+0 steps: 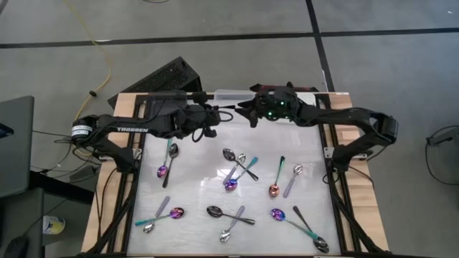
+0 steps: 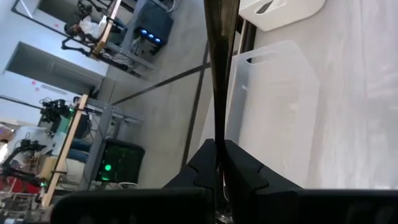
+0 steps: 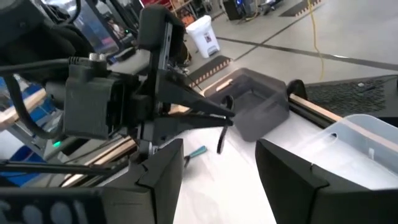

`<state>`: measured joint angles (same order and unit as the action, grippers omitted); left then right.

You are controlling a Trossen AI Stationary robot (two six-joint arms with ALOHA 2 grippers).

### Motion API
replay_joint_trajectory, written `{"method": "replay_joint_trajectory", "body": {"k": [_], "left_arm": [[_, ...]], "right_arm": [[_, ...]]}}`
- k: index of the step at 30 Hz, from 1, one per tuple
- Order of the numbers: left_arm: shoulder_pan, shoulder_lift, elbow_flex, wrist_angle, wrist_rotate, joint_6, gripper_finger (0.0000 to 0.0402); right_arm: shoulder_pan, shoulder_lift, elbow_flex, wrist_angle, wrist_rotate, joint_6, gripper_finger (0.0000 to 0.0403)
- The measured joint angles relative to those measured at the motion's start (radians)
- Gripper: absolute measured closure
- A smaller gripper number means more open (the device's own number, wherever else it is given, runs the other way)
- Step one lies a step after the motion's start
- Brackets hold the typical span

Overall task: Sort silverware by color (type)
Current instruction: Put the black spoon into the white bin

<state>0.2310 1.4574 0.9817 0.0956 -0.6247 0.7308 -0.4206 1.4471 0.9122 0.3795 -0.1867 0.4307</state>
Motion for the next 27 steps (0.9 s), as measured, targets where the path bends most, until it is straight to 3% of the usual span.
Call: {"method": "replay_joint_trajectory", "body": {"k": [14, 27], "left_arm": [[-0.001, 0.000, 0.000, 0.002, 0.017, -0.020, 0.0401], [0.000, 0.001, 0.000, -0.007, 0.003, -0.021, 0.0401]], "right_arm": [[-0.001, 0.049, 0.000, 0.080, 0.001, 0.017, 0.0188], [-0.006, 0.152, 0.053, 0.115, 0.006, 0.059, 0.0289]]}}
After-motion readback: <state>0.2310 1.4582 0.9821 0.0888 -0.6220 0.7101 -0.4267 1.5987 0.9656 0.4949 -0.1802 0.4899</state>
